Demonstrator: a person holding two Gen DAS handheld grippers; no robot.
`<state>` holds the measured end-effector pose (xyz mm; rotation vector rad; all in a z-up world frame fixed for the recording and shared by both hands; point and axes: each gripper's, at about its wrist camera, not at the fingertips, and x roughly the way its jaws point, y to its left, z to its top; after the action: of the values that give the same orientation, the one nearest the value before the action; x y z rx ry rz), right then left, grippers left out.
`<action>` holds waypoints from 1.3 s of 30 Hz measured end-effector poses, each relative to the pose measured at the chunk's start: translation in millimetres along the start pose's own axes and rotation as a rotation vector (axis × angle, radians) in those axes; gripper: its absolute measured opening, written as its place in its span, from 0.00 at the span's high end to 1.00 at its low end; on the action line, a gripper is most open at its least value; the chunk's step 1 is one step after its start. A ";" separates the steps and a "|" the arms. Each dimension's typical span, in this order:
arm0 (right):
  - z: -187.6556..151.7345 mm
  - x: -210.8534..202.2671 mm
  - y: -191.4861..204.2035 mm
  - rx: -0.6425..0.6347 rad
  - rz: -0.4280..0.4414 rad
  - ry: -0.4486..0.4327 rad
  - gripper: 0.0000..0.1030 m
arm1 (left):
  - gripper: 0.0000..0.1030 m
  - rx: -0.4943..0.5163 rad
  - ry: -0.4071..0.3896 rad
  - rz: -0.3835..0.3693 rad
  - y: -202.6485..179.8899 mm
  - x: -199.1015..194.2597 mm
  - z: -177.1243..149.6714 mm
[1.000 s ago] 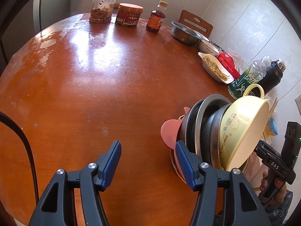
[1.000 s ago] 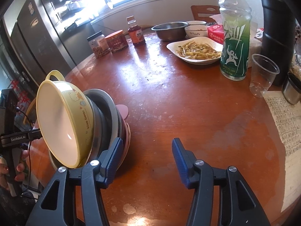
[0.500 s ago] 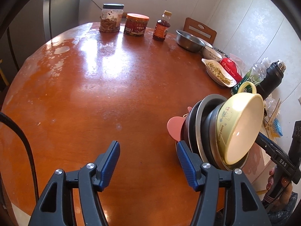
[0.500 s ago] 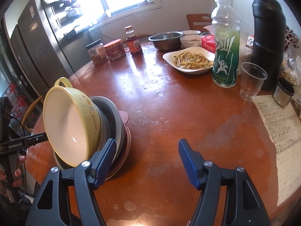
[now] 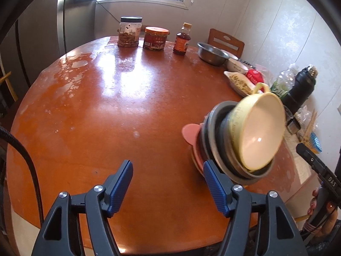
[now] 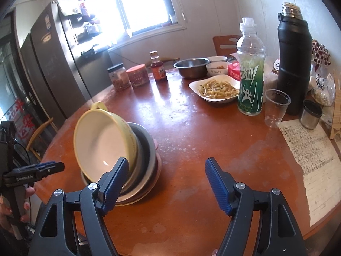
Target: Organize plates and bowls
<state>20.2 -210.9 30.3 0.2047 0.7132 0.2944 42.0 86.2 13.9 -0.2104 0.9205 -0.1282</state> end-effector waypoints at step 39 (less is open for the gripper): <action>-88.3 -7.3 42.8 -0.079 -0.025 0.048 0.22 | 0.22 0.057 0.026 0.074 -50.0 4.6 -78.2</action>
<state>-52.3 -165.7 -18.4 0.1138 0.7497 0.3041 -18.8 26.9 -23.8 -0.1224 0.9481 -0.0891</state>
